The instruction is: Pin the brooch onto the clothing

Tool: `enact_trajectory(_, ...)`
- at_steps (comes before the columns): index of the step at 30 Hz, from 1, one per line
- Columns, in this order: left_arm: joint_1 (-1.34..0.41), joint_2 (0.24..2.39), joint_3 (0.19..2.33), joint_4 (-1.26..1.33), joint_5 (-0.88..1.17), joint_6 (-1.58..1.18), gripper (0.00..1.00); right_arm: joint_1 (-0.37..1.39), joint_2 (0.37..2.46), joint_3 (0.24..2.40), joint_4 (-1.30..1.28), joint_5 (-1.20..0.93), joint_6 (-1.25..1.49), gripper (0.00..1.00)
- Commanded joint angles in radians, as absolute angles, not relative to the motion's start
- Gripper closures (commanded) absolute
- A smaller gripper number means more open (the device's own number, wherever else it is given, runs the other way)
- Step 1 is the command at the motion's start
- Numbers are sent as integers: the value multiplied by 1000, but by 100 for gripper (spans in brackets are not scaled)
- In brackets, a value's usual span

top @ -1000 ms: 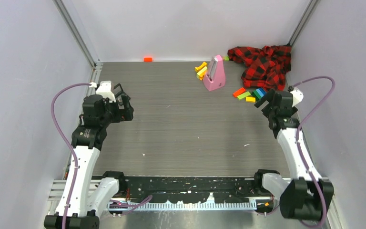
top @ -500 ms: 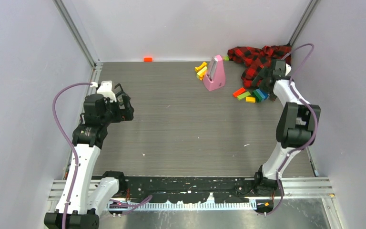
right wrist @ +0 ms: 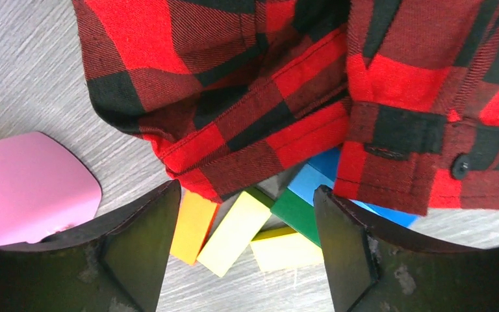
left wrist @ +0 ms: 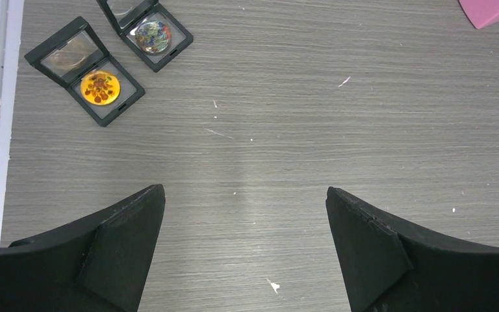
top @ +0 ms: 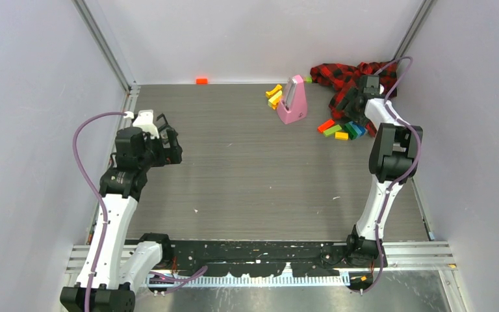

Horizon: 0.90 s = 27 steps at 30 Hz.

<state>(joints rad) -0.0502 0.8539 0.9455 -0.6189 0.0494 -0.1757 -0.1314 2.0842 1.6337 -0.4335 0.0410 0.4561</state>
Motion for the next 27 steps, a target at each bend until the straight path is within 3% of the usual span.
enact_trajectory(1, -46, 859, 953, -598, 33, -167, 2, -119, 2125, 1701, -396, 14, 519, 23)
enact_trajectory(9, -45, 874, 956, -604, 13, -161, 2, -117, 2203, 1769, -372, 13, 566, 36)
enact_trajectory(11, -46, 877, 957, -605, 11, -160, 2, -117, 2225, 1807, -374, 14, 561, 49)
enact_trajectory(14, -46, 875, 958, -605, 13, -151, 2, -117, 2240, 1883, -392, 14, 549, 85)
enact_trajectory(16, -45, 864, 953, -598, 17, -147, 2, -117, 2215, 1916, -395, 13, 536, 97)
enact_trajectory(27, -47, 837, 931, -514, 260, -109, 2, -117, 1823, 2068, -398, 18, 497, 99)
